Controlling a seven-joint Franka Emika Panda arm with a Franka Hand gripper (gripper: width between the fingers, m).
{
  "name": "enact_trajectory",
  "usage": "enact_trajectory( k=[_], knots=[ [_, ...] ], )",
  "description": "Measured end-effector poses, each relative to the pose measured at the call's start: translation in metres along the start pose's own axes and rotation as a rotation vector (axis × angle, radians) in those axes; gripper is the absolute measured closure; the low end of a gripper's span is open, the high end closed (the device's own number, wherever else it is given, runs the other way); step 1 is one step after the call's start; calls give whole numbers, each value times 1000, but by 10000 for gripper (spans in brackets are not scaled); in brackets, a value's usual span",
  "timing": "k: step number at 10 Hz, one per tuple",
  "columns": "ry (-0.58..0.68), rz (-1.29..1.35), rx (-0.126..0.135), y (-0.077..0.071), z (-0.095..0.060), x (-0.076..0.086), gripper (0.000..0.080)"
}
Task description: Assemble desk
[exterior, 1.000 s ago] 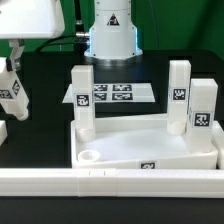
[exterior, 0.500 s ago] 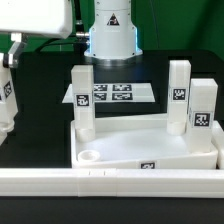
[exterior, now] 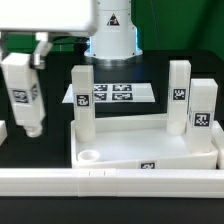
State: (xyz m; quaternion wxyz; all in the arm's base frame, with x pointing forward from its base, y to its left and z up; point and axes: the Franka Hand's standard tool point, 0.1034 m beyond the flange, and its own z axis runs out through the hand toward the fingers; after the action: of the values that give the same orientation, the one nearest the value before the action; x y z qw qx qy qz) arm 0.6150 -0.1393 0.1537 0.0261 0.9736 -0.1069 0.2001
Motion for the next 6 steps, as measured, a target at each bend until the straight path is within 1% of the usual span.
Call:
enact_trajectory(
  k=[1,4,5,6],
  knots=[
    [16,-13,10,-20,2,7,509],
    [14,-18,8,-19,4,6,509],
    [17,-25,10,-24,3,7,509],
    [26,-47,19,-38,2,9,509]
  ],
)
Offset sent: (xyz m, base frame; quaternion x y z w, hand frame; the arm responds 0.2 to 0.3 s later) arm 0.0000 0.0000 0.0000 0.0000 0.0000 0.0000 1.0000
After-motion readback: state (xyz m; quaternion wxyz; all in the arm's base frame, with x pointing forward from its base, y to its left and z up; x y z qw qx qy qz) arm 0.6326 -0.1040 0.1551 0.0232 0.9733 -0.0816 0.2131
